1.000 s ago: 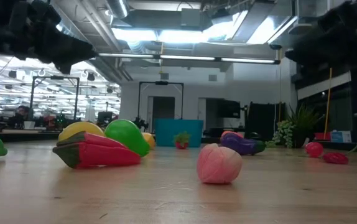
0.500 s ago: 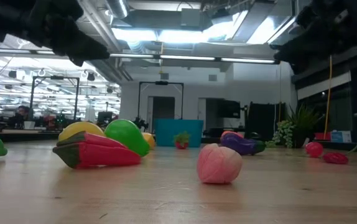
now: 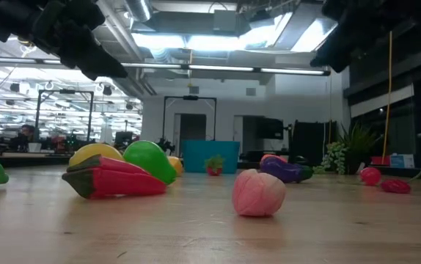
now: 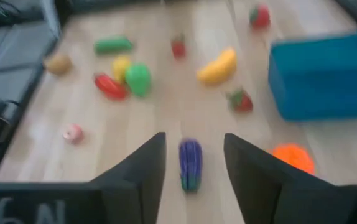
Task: Pick and placing Produce into tupperware
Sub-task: Put the top cherry into the blue bin
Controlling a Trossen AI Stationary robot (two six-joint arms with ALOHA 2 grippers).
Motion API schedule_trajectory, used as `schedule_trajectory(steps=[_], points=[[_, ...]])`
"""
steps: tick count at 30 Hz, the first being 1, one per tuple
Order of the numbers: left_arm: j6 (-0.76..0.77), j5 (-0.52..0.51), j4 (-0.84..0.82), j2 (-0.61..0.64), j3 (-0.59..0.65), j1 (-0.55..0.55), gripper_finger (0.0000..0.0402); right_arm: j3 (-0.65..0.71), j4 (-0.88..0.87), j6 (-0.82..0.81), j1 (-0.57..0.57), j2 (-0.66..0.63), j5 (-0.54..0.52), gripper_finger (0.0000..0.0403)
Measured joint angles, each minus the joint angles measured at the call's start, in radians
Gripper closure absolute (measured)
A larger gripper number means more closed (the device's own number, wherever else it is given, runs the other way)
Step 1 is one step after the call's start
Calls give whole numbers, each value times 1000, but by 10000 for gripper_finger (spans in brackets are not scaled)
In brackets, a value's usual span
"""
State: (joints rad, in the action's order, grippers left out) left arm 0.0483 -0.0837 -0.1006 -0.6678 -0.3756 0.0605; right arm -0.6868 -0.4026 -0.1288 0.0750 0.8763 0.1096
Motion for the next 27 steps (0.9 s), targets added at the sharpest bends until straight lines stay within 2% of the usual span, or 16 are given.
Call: schedule_trajectory(steps=[5,9,17,27], points=[[1,-3,-1,0,0,0,278,-89,-82,-24,-30,120,-13,178],[26,-3,-1,0,0,0,278,-157,-192,-23,-50,198,-13,159],[27,-4,-4,0,0,0,278,-235,-380,-80,-77,328,-13,171],[27,-4,-4,0,0,0,278,-236,-468,-155,-94,407,-12,178]])
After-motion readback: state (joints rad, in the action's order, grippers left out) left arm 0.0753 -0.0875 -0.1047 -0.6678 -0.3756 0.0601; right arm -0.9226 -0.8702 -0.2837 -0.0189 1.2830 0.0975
